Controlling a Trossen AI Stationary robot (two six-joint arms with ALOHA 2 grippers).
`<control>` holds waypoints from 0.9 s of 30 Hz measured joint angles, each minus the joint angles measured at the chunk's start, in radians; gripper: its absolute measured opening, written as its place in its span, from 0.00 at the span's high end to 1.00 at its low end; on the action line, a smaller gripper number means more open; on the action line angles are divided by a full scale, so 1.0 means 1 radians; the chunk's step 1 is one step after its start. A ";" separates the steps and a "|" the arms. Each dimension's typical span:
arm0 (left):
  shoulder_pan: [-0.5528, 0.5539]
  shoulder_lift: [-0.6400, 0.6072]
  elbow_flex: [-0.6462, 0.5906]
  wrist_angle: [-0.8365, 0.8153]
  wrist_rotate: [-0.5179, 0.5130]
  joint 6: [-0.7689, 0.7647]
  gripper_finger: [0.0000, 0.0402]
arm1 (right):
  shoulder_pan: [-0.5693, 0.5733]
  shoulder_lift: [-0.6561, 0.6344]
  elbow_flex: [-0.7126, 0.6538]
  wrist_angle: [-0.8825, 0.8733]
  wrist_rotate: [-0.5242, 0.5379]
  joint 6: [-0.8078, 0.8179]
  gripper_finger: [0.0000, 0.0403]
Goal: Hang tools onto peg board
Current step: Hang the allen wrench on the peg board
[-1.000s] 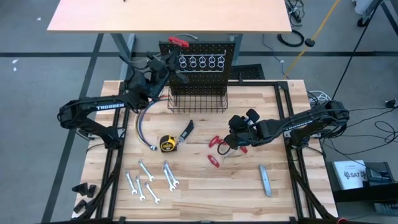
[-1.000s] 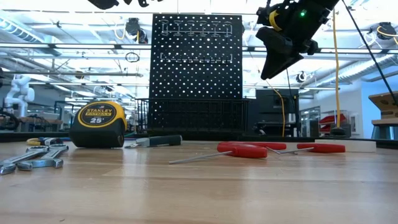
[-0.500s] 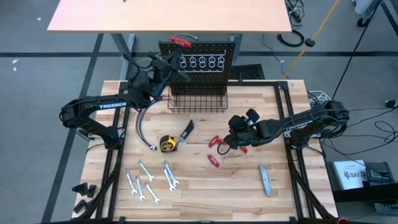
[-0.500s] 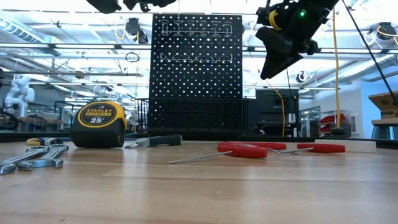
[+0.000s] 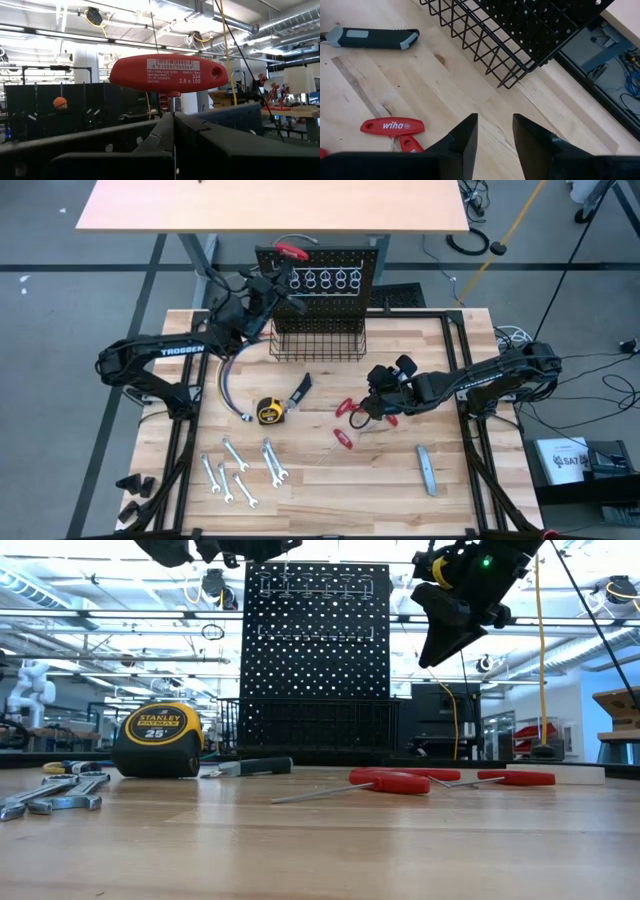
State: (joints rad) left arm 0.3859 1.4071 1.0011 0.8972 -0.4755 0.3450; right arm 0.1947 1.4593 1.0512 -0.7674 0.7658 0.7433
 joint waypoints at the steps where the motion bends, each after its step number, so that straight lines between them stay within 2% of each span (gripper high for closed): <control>1: 0.000 0.000 -0.003 0.013 0.000 0.000 1.00 | 0.000 0.000 0.000 0.000 0.000 0.000 0.72; 16: 0.007 -0.001 -0.036 0.042 -0.001 -0.033 1.00 | 0.000 0.000 0.000 0.022 -0.004 0.000 0.72; 27: 0.020 0.008 -0.070 0.130 0.009 -0.053 1.00 | 0.000 0.000 0.000 0.058 -0.004 -0.021 0.72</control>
State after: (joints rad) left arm 0.4057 1.4148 0.9314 1.0272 -0.4667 0.2924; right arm 0.1944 1.4593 1.0512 -0.7097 0.7616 0.7218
